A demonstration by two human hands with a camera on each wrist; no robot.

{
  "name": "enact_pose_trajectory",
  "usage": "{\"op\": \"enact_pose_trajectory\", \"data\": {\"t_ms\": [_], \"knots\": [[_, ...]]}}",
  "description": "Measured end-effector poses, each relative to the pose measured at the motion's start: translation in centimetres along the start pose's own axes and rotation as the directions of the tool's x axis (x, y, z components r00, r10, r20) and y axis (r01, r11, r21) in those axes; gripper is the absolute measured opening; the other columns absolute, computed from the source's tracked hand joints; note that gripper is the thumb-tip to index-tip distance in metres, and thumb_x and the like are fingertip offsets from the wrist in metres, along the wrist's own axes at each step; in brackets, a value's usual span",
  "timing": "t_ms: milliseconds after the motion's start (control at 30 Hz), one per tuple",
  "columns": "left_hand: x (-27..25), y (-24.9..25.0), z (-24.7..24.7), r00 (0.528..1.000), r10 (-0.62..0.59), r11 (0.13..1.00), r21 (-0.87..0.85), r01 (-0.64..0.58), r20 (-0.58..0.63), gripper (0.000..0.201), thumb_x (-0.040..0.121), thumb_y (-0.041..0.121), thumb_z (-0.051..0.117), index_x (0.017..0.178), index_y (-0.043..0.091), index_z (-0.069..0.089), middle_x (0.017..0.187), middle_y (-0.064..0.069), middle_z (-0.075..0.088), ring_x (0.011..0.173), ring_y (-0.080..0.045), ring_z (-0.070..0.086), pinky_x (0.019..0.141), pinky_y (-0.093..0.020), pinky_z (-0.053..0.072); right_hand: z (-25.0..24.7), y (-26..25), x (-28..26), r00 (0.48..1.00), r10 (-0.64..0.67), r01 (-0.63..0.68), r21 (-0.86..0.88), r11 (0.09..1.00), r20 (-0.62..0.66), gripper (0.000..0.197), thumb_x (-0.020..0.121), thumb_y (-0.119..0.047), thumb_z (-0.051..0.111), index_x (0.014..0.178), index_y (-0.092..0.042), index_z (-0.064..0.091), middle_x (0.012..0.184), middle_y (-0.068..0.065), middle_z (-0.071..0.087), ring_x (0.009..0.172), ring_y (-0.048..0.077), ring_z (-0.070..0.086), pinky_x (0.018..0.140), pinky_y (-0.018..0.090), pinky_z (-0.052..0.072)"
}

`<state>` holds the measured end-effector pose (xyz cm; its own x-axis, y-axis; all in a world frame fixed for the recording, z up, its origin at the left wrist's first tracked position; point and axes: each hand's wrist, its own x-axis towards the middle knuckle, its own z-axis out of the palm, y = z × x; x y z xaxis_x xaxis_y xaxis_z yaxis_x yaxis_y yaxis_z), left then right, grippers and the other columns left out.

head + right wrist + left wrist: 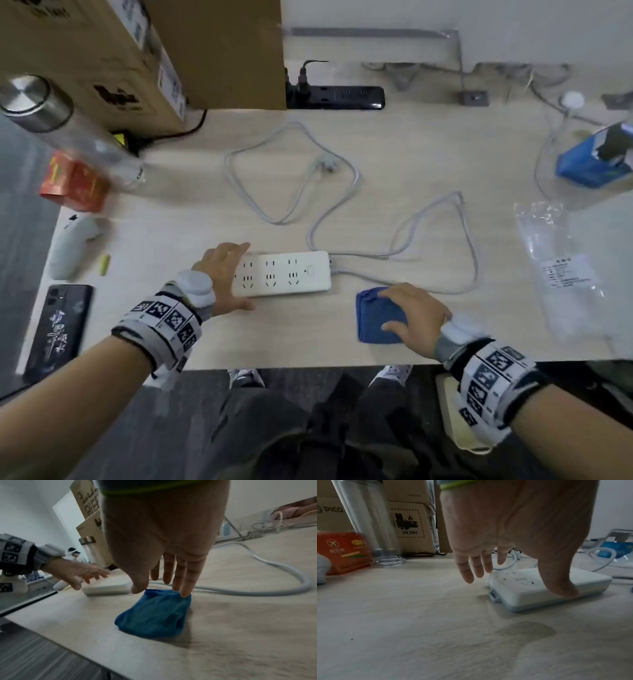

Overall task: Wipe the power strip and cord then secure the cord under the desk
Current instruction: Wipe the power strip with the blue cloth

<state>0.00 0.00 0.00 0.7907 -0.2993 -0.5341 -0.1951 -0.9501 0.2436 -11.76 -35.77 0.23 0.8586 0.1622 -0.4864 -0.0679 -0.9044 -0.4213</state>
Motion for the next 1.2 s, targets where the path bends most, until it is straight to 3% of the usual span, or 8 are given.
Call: {"op": "enact_pose_trajectory", "data": {"t_ms": [333,500,633,700,800,967,1067,1200], "knots": [[1.1,-0.4,1.1,1.0,-0.031,0.998,0.059,0.031,-0.004,0.102,0.058,0.053,0.079,0.14,0.022,0.028,0.137,0.002,0.035,0.121,-0.023,0.039,0.097,-0.042,0.042,1.6,-0.7,3.0,0.995,0.069,-0.048,-0.247,0.968,0.078,0.067,0.085,-0.034,0.067,0.142,-0.019,0.034,0.134,0.004,0.045,0.119,0.025,0.043,0.094,0.035,0.041],[0.6,-1.1,2.1,0.995,0.028,0.999,-0.038,-0.032,-0.098,0.077,0.056,0.05,0.077,0.123,0.031,0.045,0.118,0.007,0.047,0.105,-0.021,0.044,0.084,-0.04,0.046,1.4,-0.4,2.6,0.997,0.03,0.005,-0.43,0.903,0.075,0.041,0.08,-0.04,0.068,0.114,-0.019,0.06,0.119,0.003,0.051,0.113,0.028,0.043,0.088,0.035,0.036],[0.4,-0.3,2.2,0.988,0.074,0.994,-0.068,-0.084,-0.134,0.072,0.054,0.049,0.076,0.119,0.033,0.048,0.116,0.009,0.049,0.102,-0.02,0.045,0.083,-0.04,0.045,-0.3,-0.8,1.2,1.0,0.017,-0.014,-0.219,0.976,0.011,0.019,0.072,-0.026,0.071,0.072,-0.026,0.052,0.078,0.0,0.06,0.084,0.029,0.058,0.067,0.033,0.04],[0.6,0.7,2.3,0.985,0.098,0.992,-0.071,-0.109,-0.141,0.072,0.055,0.05,0.075,0.119,0.032,0.048,0.116,0.009,0.049,0.102,-0.02,0.045,0.083,-0.041,0.045,-1.9,-1.2,0.5,0.998,0.057,-0.055,-0.055,0.997,0.028,0.017,0.079,-0.028,0.068,0.077,-0.023,0.053,0.072,0.001,0.061,0.072,0.027,0.058,0.059,0.033,0.043],[1.0,2.2,3.1,0.976,0.143,0.986,-0.06,-0.155,-0.164,0.072,0.055,0.052,0.074,0.119,0.032,0.049,0.116,0.008,0.051,0.101,-0.021,0.047,0.08,-0.039,0.045,-4.5,-2.1,-0.1,0.976,-0.057,0.06,0.009,0.998,-0.208,0.02,0.083,-0.025,0.071,0.083,-0.012,0.057,0.066,0.006,0.059,0.059,0.025,0.053,0.051,0.03,0.035],[1.4,3.4,4.1,0.977,0.148,0.983,-0.085,-0.162,-0.157,0.075,0.057,0.055,0.072,0.124,0.032,0.047,0.12,0.008,0.05,0.106,-0.022,0.046,0.083,-0.04,0.046,-6.4,-5.0,1.4,0.817,-0.243,0.263,-0.037,0.964,-0.523,0.012,0.077,-0.01,0.06,0.089,-0.012,0.061,0.079,-0.003,0.053,0.069,0.016,0.047,0.056,0.018,0.034],[1.2,2.7,4.4,0.98,0.145,0.983,-0.095,-0.158,-0.133,0.096,0.058,0.058,0.074,0.139,0.028,0.034,0.132,0.006,0.042,0.115,-0.023,0.042,0.093,-0.041,0.041,-3.2,-5.8,2.6,0.867,-0.296,0.302,-0.051,0.952,-0.4,0.026,0.075,-0.017,0.064,0.1,-0.012,0.065,0.097,0.003,0.06,0.087,0.022,0.056,0.071,0.031,0.047],[0.8,2.0,4.6,0.987,0.108,0.988,-0.098,-0.12,-0.121,0.112,0.055,0.06,0.078,0.145,0.022,0.023,0.141,0.002,0.033,0.122,-0.025,0.038,0.098,-0.039,0.036,0.5,-5.0,3.4,0.946,-0.261,0.255,-0.055,0.965,-0.19,0.042,0.081,-0.039,0.064,0.116,-0.015,0.065,0.112,0.002,0.06,0.101,0.025,0.06,0.083,0.032,0.048]]}}
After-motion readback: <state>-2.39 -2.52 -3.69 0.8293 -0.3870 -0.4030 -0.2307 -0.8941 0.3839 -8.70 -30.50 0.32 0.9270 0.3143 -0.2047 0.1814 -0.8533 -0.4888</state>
